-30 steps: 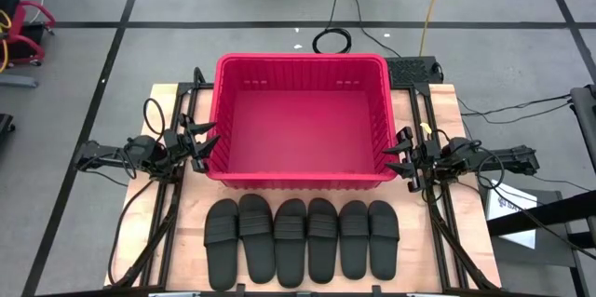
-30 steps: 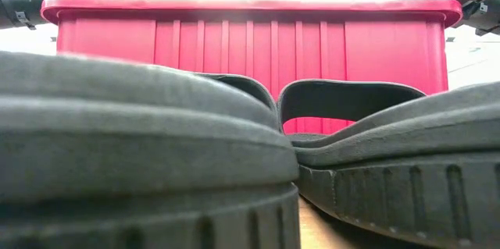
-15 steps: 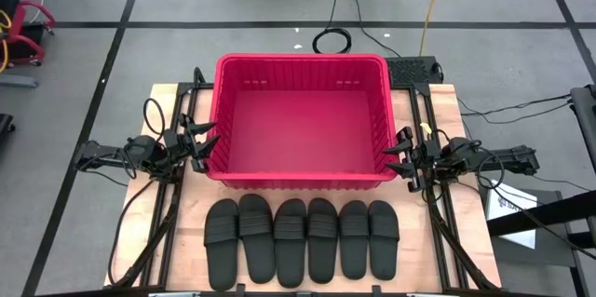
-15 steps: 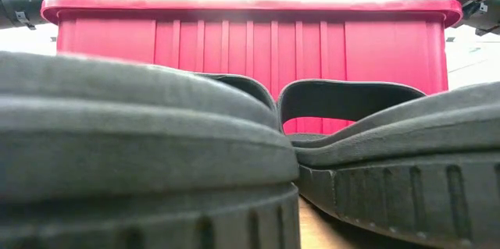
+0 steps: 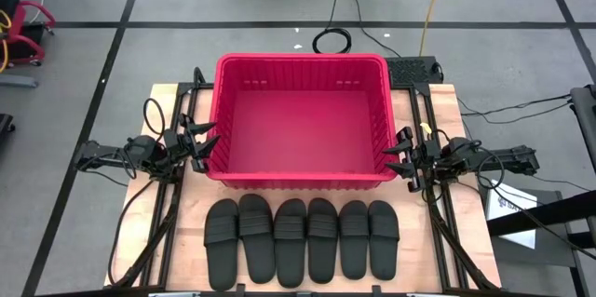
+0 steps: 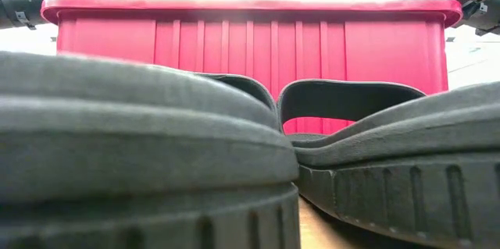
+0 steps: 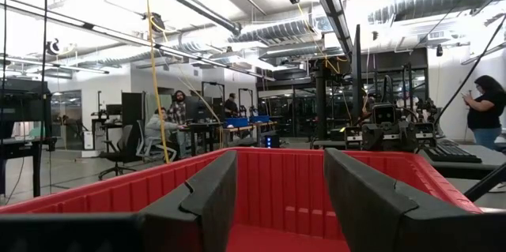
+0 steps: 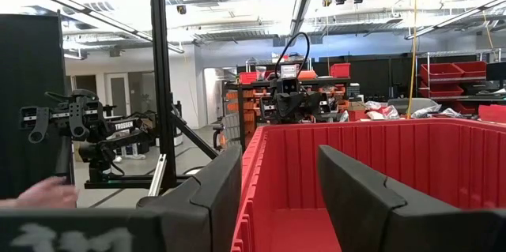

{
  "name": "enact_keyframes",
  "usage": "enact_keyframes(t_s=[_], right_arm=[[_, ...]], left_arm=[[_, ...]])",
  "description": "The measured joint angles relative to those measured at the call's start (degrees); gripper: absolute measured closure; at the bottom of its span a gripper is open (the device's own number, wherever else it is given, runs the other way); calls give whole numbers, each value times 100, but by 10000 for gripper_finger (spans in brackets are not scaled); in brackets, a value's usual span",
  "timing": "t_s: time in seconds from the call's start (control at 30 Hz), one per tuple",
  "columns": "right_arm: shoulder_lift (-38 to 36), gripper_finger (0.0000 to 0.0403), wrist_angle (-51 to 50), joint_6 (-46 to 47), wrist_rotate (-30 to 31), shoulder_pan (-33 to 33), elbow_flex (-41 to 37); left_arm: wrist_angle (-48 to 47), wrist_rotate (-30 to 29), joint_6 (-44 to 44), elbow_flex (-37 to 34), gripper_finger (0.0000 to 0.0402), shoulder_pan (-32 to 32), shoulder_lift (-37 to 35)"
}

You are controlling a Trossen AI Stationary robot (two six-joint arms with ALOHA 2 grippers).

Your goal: Pick and place slides into bin

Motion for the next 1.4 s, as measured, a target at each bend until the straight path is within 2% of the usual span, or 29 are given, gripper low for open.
enact_keyframes(t_s=[0.73, 1.07, 1.2, 1.4], right_arm=[[0, 248, -1, 0, -1, 1, -1], [0, 248, -1, 0, -1, 2, 0], [0, 248, 21, 106, 3, 0, -1], [-2, 248, 45, 179, 5, 0, 0]], left_arm=[[1, -1, -6, -1, 206, 0, 0], [40, 2, -997, -1, 206, 0, 2], [422, -132, -675, 0, 206, 0, 2], [1590, -129, 138, -1, 206, 0, 2]])
